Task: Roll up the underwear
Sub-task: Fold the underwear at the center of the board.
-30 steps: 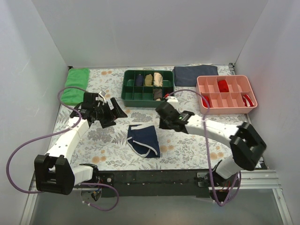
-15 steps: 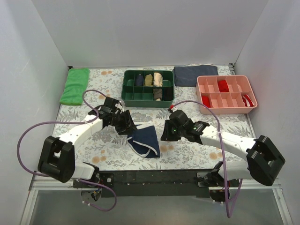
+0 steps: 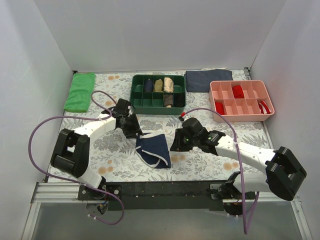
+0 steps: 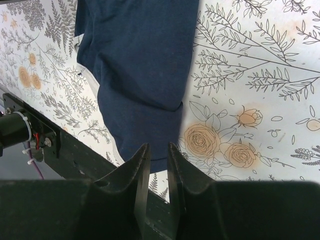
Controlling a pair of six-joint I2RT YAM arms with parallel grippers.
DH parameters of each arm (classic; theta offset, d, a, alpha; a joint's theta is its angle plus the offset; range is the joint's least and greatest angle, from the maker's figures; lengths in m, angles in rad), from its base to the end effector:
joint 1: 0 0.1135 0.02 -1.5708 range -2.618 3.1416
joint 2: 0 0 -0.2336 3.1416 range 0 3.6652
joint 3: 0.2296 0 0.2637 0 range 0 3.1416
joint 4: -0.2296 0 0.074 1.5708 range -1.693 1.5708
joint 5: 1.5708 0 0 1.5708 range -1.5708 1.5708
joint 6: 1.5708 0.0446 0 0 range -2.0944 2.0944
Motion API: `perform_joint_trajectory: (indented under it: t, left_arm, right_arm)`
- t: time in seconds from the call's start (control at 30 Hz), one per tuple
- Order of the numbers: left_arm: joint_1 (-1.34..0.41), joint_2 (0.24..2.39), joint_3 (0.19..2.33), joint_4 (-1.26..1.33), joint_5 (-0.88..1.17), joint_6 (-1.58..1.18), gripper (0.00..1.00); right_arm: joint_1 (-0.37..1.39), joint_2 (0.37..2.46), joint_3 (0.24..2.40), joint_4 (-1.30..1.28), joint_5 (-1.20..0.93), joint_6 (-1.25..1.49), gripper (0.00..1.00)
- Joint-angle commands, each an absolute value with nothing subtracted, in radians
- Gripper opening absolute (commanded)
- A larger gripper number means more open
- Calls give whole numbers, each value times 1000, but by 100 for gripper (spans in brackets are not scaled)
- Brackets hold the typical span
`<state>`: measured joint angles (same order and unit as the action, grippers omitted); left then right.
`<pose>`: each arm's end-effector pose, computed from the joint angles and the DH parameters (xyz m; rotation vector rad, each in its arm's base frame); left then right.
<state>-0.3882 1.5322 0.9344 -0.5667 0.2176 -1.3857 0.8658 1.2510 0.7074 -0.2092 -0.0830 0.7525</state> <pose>0.2772 -0.1238 0.1440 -1.3644 2.6450 -0.6805 0.1811 0.2185 0.1728 -0.1865 2.4937 0.8559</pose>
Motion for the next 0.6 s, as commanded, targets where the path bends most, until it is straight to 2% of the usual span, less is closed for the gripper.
perform_joint_trajectory:
  t: [0.0,0.07,0.27,0.57]
  left_arm:
    - [-387,1558,973,-558,181,-1374,36]
    - [-387,1572,971,-551,192,-1371,31]
    - [-387,1585,977,-519,192,-1364,34]
    - [-393,1615,971,-509,164,-1338,33]
  right_arm:
    - [868,1256,753,-186,-94,738,28]
    - [868,1259,755,-187,-92,739,28]
    - [868,1262,746,-183,-92,738,28]
    - [868,1259,741,-186,-89,741,28]
